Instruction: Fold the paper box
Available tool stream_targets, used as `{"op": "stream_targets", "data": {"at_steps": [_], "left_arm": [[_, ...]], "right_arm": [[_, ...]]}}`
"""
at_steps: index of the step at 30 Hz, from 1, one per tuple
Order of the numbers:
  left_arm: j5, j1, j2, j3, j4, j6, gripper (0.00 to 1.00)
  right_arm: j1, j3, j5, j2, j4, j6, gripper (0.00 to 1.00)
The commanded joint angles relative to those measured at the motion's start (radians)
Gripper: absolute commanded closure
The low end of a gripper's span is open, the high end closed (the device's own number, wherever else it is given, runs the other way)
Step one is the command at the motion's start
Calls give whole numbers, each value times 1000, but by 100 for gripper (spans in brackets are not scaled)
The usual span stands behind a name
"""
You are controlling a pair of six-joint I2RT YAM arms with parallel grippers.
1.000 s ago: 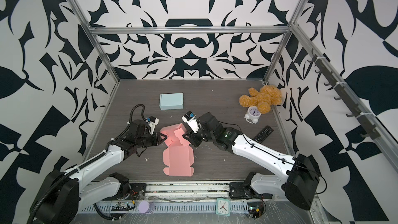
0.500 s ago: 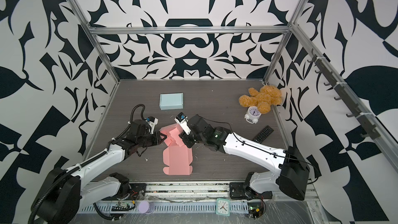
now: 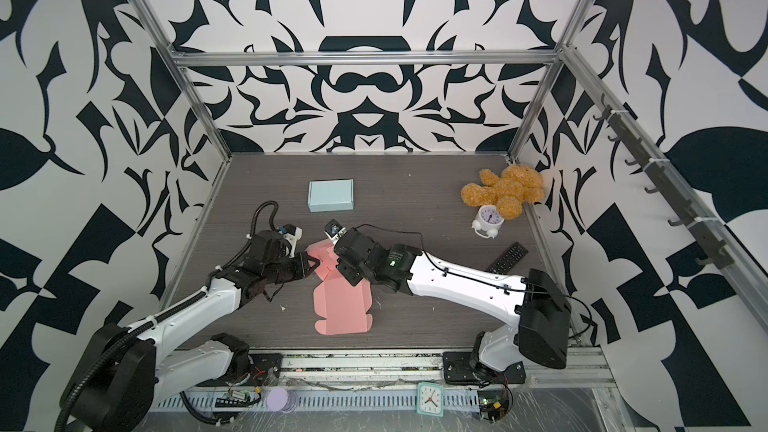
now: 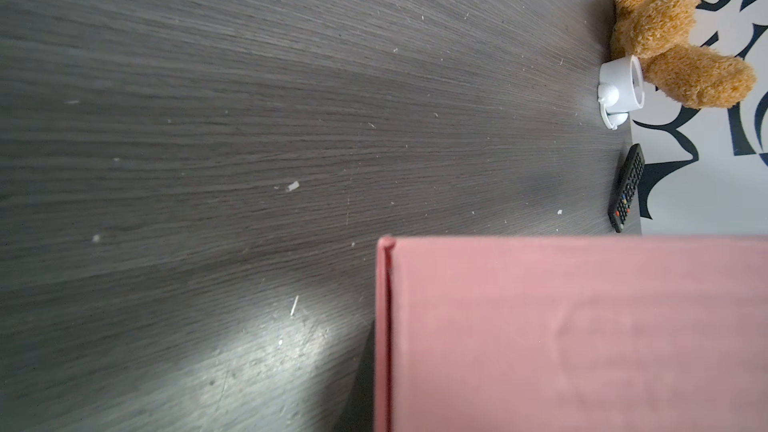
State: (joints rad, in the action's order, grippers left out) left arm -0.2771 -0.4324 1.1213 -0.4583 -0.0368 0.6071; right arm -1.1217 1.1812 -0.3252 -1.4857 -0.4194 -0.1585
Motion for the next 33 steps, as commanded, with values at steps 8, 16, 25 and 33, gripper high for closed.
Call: {"op": "stream_targets", "data": {"at_steps": [8, 16, 25, 33], "left_arm": [[-8, -6, 17, -46, 31, 23, 99], [3, -6, 25, -49, 44, 42, 99], [10, -18, 29, -59, 57, 52, 99], [4, -20, 27, -63, 60, 52, 99]], "right_arm": [[-77, 178, -245, -124, -135, -28, 65], [-111, 275, -390, -225, -236, -29, 67], [-115, 325, -456, -295, -290, -42, 68], [-114, 350, -489, -330, -291, -29, 76]]}}
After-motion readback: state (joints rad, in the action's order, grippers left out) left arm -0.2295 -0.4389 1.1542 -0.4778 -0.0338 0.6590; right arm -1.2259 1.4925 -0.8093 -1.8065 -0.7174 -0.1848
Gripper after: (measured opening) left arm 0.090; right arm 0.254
